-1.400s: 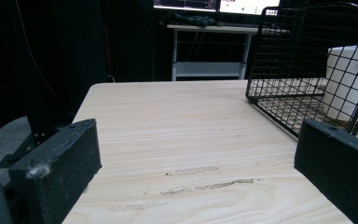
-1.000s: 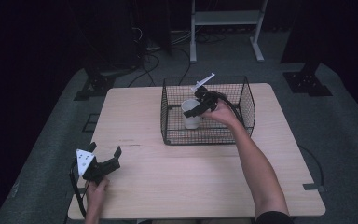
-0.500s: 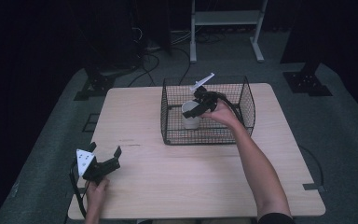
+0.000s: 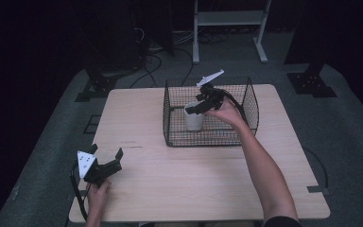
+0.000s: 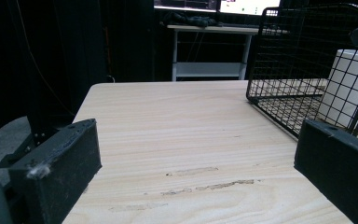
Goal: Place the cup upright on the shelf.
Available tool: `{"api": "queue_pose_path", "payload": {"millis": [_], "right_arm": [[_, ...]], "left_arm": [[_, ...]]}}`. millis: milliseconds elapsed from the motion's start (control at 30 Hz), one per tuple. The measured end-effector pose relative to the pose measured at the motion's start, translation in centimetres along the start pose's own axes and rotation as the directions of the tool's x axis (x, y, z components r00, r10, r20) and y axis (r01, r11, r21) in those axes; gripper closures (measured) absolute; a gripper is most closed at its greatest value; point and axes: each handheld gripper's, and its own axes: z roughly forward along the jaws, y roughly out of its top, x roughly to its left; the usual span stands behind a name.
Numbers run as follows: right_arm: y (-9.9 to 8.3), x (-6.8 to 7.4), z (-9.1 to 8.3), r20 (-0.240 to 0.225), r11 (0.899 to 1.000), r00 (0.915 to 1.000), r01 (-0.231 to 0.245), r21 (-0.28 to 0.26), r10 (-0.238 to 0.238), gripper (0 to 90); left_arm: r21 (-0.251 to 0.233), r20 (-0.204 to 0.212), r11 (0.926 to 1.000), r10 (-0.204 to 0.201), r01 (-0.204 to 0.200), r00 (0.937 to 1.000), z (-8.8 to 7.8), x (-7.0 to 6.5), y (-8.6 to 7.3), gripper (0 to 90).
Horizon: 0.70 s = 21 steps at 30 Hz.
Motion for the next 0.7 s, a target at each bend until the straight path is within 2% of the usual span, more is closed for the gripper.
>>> {"api": "queue_pose_path", "payload": {"millis": [300,400,533,633,700], "right_arm": [[0.0,0.0,-1.5,-0.009,1.0,1.0,0.001,-0.019,-0.001,12.7],[0.0,0.4,-2.1,-0.002,1.0,1.0,0.004,-0.024,-0.004,13.0],[-0.3,0.8,-2.9,-0.018,0.999,0.9998,0.002,-0.039,-0.002,13.1],[-0.6,1.0,-3.4,-0.012,0.999,0.9999,0.01,-0.035,-0.01,13.1],[-0.7,0.9,-3.8,-0.024,0.999,0.9997,-0.001,-0.039,0.0,13.1]], "left_arm": [[0.0,0.003,1.0,-0.003,0.003,1.0,0.0,0.0,0.0,0.0],[0.0,0.004,1.0,0.001,-0.001,1.0,0.0,0.0,0.0,0.0],[0.001,0.0,1.0,-0.009,0.009,1.0,0.0,0.1,0.0,0.0],[0.001,0.001,1.0,-0.005,0.005,1.0,0.0,0.0,0.0,0.0],[0.001,0.002,1.0,0.0,0.0,1.0,0.0,0.0,0.0,0.0]]}}
